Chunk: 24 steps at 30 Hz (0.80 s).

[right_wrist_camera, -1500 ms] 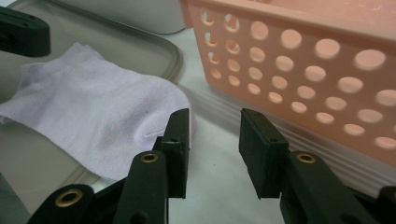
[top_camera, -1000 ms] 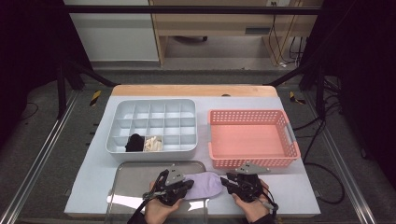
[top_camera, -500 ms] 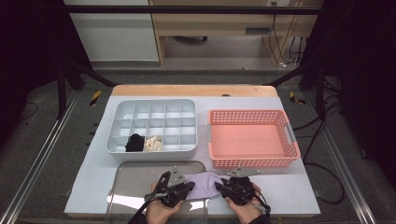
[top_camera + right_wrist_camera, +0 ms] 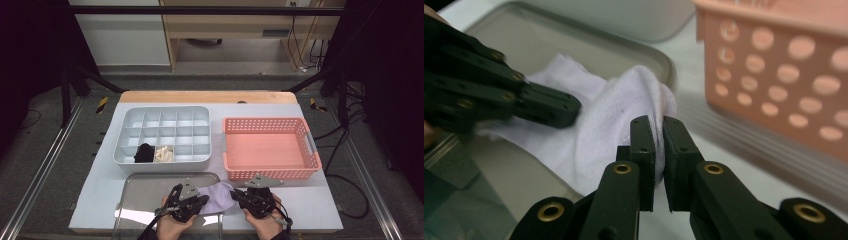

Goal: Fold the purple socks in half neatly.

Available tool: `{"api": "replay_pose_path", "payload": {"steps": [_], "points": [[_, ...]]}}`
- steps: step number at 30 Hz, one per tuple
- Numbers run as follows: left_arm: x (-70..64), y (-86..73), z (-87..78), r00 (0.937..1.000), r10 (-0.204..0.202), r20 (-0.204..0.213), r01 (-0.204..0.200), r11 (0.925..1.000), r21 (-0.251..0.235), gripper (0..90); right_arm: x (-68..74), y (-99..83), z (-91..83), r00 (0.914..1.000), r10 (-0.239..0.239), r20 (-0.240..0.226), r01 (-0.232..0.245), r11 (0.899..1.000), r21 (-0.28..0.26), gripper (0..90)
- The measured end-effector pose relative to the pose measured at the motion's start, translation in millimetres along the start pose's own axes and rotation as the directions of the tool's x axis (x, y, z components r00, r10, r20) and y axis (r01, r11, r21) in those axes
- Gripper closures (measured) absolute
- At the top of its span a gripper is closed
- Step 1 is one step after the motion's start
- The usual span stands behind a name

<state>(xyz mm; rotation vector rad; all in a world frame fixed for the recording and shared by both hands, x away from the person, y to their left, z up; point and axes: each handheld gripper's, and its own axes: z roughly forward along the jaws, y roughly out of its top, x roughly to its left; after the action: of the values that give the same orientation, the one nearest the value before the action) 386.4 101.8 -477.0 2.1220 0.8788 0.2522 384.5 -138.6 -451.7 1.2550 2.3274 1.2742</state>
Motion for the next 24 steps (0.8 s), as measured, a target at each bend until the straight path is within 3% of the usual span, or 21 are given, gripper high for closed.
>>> {"api": "replay_pose_path", "payload": {"steps": [3, 13, 16, 19, 20, 22, 24], "points": [[-1.5, 1.4, 0.8, 1.0000, 0.006, -0.004, -0.006, 1.0000, 0.005, 89.4, 4.8, 5.5, -3.2, 0.9995, -0.029, -0.011, 0.028, 1.000, -0.011, 85.0], [-1.5, 3.6, 0.0, 1.0000, 0.005, -0.006, -0.005, 1.0000, 0.007, 89.3, 17.8, 14.8, 2.9, 0.9968, -0.055, -0.058, 0.054, 0.999, -0.003, 85.0], [3.2, 6.6, -13.2, 0.9999, -0.009, -0.010, 0.009, 0.9995, -0.031, 89.3, 18.8, 15.8, 2.3, 0.9970, -0.058, -0.051, 0.058, 0.998, 0.004, 85.0], [16.5, 5.6, -39.1, 0.9984, -0.040, -0.039, 0.037, 0.9965, -0.075, 89.3, 16.1, 16.2, 0.5, 0.9977, -0.058, -0.034, 0.059, 0.998, 0.009, 85.0], [16.5, 5.6, -39.1, 0.9984, -0.040, -0.039, 0.037, 0.9965, -0.075, 89.3, 16.1, 16.2, 0.5, 0.9977, -0.058, -0.034, 0.059, 0.998, 0.009, 85.0], [29.0, -4.5, -57.0, 0.9945, -0.052, -0.091, 0.046, 0.9961, -0.075, 89.3, 15.1, 16.7, 0.4, 0.9975, -0.064, -0.029, 0.064, 0.998, 0.006, 85.0], [33.2, -9.3, -61.4, 0.9924, -0.057, -0.109, 0.049, 0.9965, -0.068, 89.3, 15.9, 17.8, 0.6, 0.9975, -0.065, -0.027, 0.065, 0.998, 0.009, 85.0]]}}
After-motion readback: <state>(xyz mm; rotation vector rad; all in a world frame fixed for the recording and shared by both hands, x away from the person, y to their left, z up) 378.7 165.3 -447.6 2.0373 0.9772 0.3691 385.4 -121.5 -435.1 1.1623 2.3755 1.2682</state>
